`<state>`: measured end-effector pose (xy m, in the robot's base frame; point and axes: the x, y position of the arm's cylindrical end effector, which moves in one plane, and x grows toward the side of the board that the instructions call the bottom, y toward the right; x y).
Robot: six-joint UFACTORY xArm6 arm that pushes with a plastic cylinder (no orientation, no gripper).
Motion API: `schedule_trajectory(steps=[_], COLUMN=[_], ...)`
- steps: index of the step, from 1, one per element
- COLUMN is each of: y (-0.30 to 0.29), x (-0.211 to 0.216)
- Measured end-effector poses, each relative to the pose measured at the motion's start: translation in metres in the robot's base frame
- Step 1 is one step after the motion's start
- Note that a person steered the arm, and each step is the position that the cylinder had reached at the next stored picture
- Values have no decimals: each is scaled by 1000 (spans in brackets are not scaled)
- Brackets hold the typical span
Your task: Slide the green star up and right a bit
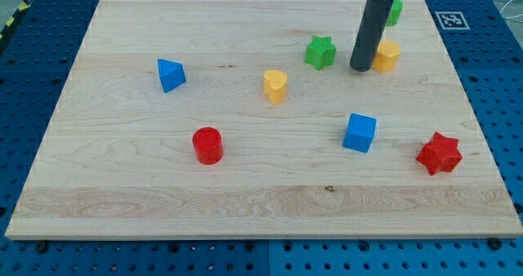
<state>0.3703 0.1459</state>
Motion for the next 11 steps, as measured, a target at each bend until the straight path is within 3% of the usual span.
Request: schedule_trajectory(steps=[2,3,5,7,10,11], y=[-66,-85,-68,-66,-54,-44], x=[21,3,-32,-23,-75,-73])
